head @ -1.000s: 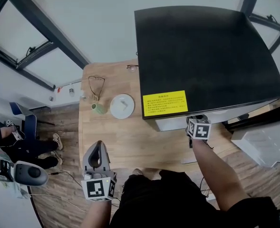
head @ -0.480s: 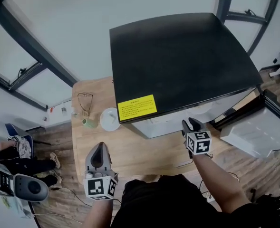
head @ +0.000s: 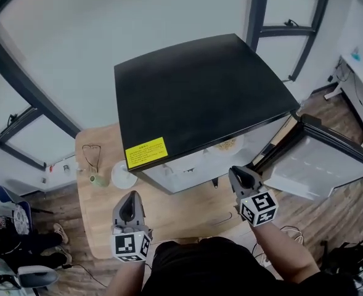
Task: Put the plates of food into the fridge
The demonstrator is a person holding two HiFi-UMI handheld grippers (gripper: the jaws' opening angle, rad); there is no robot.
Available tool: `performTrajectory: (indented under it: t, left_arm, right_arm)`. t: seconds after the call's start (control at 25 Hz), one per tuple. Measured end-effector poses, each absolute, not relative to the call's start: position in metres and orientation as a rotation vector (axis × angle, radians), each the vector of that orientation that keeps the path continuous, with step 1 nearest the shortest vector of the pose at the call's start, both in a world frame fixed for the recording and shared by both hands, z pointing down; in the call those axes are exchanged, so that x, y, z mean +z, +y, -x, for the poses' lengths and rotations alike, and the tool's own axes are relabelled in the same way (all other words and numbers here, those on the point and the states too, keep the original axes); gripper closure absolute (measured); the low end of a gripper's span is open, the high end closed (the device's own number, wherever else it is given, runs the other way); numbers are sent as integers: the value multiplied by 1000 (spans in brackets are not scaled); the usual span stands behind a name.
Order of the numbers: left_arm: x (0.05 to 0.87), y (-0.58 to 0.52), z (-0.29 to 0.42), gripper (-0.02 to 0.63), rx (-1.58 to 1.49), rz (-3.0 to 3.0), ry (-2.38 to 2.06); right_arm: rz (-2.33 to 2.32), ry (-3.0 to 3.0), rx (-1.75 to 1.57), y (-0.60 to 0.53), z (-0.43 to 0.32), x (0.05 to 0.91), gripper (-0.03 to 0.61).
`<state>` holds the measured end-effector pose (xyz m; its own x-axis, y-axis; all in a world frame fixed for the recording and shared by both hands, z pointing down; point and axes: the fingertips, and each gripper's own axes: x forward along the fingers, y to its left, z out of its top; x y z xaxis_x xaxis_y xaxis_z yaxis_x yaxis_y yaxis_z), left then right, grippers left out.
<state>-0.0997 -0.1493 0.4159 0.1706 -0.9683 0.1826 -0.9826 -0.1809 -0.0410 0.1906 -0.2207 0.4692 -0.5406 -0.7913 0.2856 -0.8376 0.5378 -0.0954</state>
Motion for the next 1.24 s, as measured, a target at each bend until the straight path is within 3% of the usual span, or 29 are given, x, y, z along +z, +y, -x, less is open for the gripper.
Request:
performTrajectory:
  t: [0.12, 1.24]
  left_arm:
    - [418, -149, 89, 611, 269, -2368, -1920]
    - [415, -134, 91, 611, 275, -2361, -1952]
  right_arm:
    - [-1272, -2625, 218, -205, -184, 453, 556]
    - [-1338, -2589, 272, -208, -204, 458, 557]
